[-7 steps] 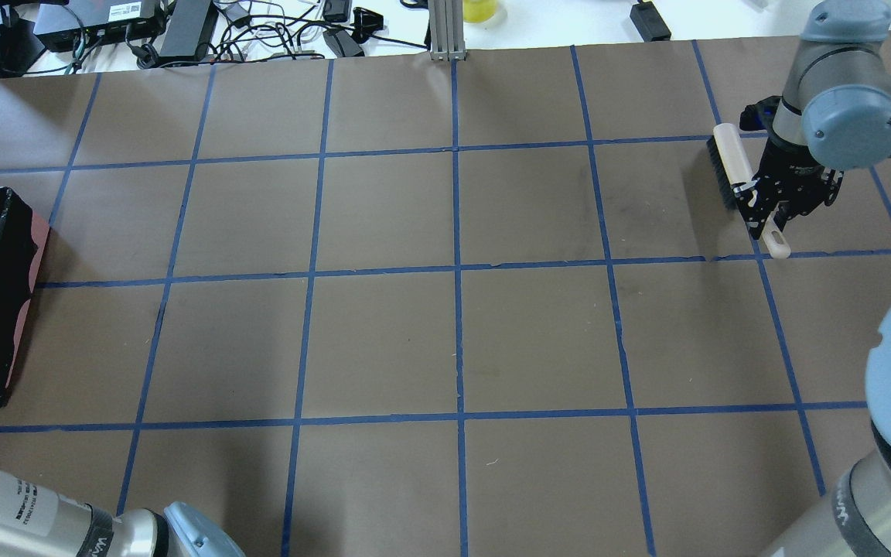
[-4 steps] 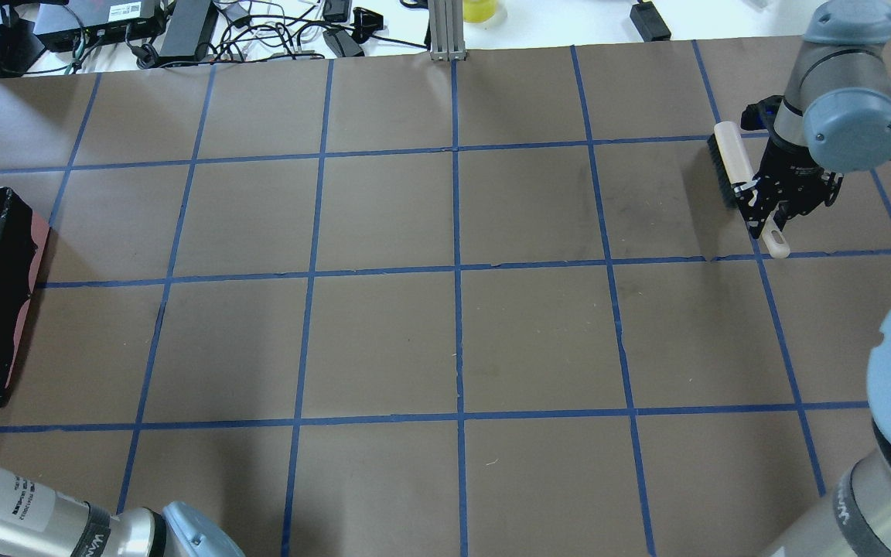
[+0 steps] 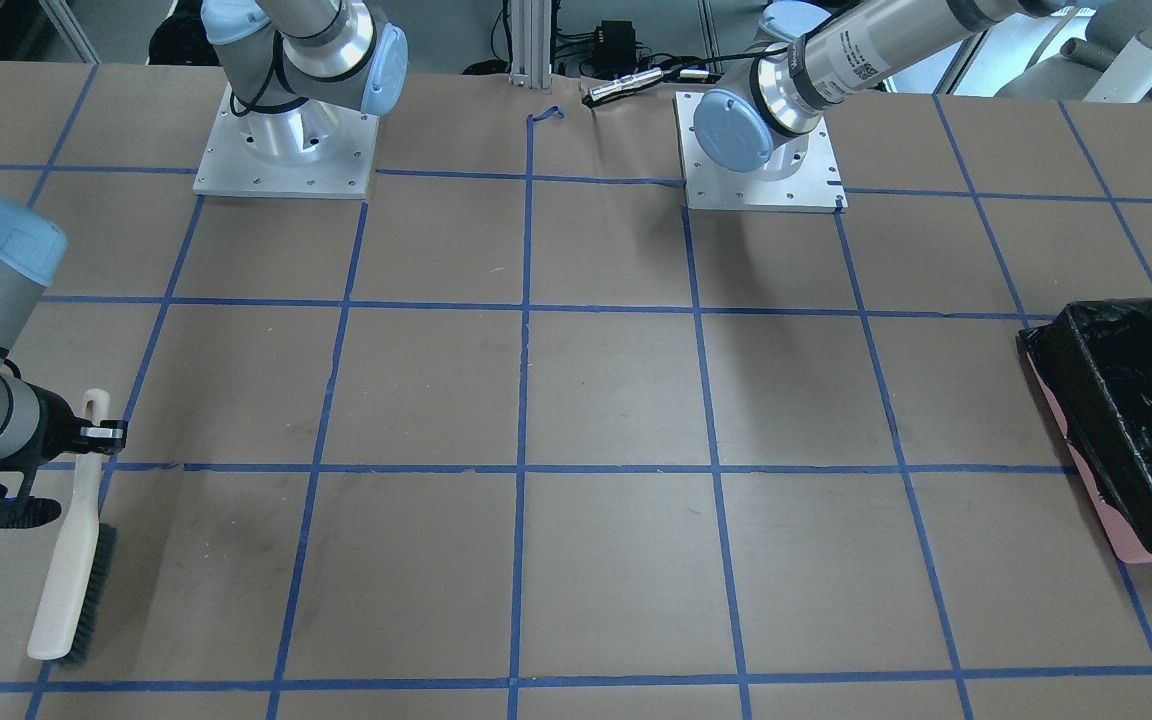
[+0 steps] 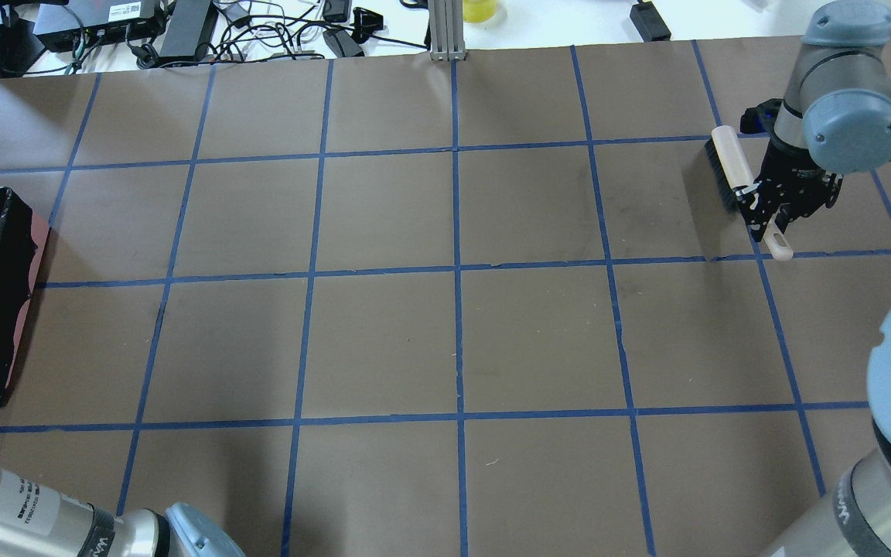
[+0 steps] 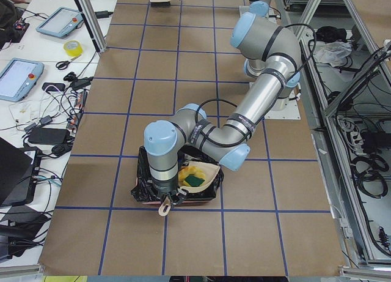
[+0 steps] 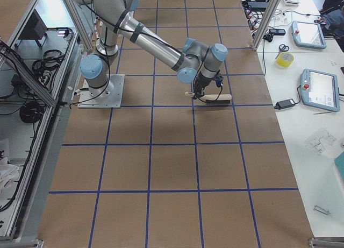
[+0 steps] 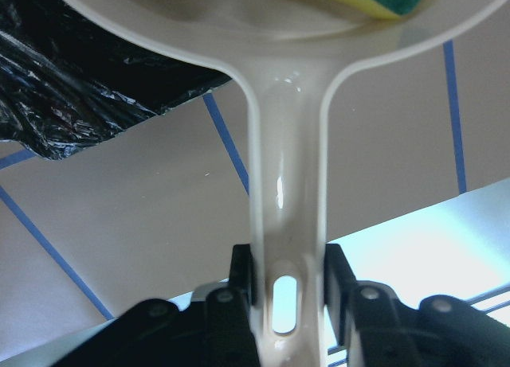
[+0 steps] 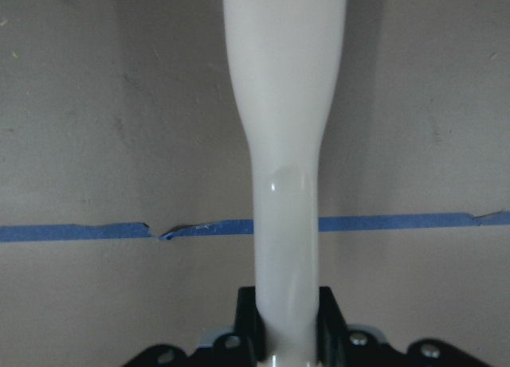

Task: Sweep and dump trash into bin
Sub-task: 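Tilt the dustpan over the black bin with the left gripper to dump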

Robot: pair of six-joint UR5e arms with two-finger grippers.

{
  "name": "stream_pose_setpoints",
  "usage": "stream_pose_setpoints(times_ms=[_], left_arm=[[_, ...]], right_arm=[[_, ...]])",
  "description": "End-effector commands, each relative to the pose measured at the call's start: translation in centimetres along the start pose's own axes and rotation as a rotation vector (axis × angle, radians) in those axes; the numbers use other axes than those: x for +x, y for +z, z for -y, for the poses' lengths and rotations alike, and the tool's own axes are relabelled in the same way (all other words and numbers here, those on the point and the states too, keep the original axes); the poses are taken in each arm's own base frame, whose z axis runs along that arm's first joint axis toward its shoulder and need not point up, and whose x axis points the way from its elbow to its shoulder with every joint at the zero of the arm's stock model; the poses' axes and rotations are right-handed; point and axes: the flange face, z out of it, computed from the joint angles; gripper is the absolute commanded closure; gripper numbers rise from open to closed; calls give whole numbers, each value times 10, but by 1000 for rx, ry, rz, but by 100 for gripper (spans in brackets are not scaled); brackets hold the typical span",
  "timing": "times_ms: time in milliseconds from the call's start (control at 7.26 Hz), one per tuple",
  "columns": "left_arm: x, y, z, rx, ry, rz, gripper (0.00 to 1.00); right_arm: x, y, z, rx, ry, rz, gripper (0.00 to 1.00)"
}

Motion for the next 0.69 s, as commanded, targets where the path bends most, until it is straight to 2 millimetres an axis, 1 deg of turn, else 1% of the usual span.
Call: stream_pose_setpoints(times_ms=[0, 276, 413, 551], left_arm=[[1, -4, 15, -85, 32, 8, 100], [4, -10, 27, -127, 47, 22, 100], [6, -11, 37, -157, 70, 28, 100], [8, -8, 48, -198, 81, 38, 100]], right_arm=[[0, 5, 2, -9, 2, 4, 100], [0, 6, 1, -9, 1, 4, 100], [0, 6, 2, -10, -3, 4, 98], [0, 8, 2, -13, -8, 5, 63]])
